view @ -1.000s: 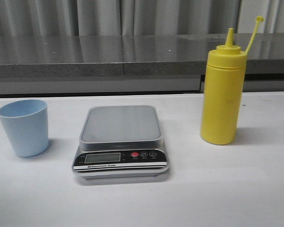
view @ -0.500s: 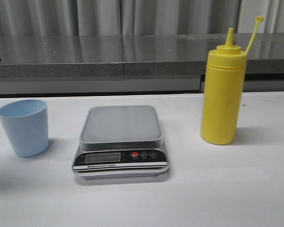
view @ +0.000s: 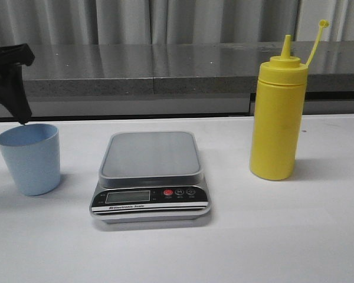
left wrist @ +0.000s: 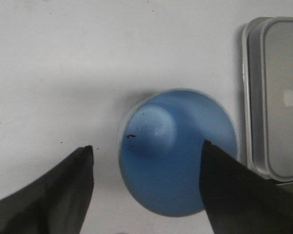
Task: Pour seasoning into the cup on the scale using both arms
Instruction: 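Lower the left gripper onto the light blue cup's rim, then grip the cup with the left gripper and lift it toward the scale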
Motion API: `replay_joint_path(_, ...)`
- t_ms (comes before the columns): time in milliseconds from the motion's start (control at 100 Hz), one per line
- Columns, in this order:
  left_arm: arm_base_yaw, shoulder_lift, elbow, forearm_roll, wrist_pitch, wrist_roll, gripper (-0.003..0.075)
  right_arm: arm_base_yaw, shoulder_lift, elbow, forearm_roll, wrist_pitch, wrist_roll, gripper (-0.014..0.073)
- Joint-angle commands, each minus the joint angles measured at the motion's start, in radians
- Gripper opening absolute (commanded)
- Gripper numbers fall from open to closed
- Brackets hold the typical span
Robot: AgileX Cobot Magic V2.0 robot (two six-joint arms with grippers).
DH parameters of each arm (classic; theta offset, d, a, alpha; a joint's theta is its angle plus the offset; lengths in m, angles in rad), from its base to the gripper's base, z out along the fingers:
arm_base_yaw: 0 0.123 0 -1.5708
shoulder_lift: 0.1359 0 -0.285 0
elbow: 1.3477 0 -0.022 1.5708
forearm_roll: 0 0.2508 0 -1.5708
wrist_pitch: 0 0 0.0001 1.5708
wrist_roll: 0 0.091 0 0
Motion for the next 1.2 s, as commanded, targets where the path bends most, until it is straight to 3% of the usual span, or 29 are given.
replay_joint_path(0,-0.008,-0.009,-0.038,-0.02,-0.016,0.0,0.0448,-0.006,-0.022,-0.015,-0.009,-0.08,-0.007,-0.0068)
replay_joint_path(280,-0.004,0.06,-0.053,-0.02,-0.031,0.0,0.0428,-0.006,-0.022,-0.015,-0.009,-0.08,-0.007,-0.0068)
replay_joint_path(800,-0.004,0.06,-0.053,-0.02,-0.035,0.0,0.0069,-0.006,-0.022,-0.015,-0.009,-0.08,-0.007,-0.0068)
replay_joint_path(1020,-0.004,0.06,-0.053,-0.02,-0.035,0.0,-0.0018,-0.006,-0.022,-0.015,-0.009,-0.08,-0.007,-0.0068)
replay_joint_path(1190,-0.004,0.06,-0.083,-0.02,-0.014,0.0,-0.002,-0.006,-0.022,-0.015,-0.009,-0.08,-0.007,-0.0068)
